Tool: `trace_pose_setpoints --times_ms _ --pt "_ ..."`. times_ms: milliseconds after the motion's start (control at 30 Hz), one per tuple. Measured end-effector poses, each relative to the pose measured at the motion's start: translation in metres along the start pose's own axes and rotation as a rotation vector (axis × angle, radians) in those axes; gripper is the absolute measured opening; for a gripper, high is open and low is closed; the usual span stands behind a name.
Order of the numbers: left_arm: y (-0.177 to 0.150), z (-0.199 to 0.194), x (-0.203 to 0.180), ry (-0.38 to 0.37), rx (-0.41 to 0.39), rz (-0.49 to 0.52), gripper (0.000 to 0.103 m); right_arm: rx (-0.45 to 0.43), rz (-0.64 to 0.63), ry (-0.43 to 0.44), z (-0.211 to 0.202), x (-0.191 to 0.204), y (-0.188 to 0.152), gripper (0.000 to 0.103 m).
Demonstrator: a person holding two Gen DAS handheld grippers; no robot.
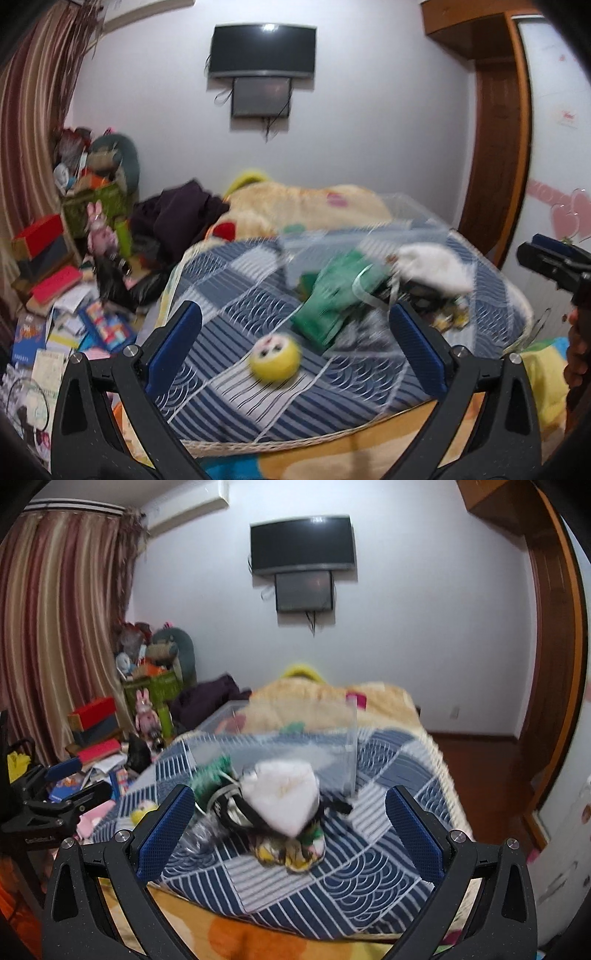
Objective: Organize soft objects
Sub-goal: 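Grasp the yellow felt ball with the left tool while the right tool grasps the white cloth bag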
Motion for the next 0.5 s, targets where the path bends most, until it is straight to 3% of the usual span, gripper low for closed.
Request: trace_pose_setpoints --times_ms 133,233,500 --pt "-0.022 0.027 0.02 0.008 0.081 -0.055 0.093 0.057 0.033 0.021 0.019 -0.005 -0.012 0.101" --pt "-0.034 0.044 0.032 0.001 0.135 -0.105 0.085 0.094 0.005 0.018 0.034 -0.003 -0.016 0.089" --pt "-0.052 0.074 0.035 -0.051 0.211 -0.163 0.072 0.142 0.007 0.029 0.076 0.001 -0.01 0.075"
Point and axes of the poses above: each gripper's, at about its wrist camera, not at the fingertips, and z roughly the way its jaws point, x to its left, y to its top, the point moved 10 cm from there along z, roughly the way its jaws point, and after that the axes turned 2 degrees about x, right-handed, at the moved point
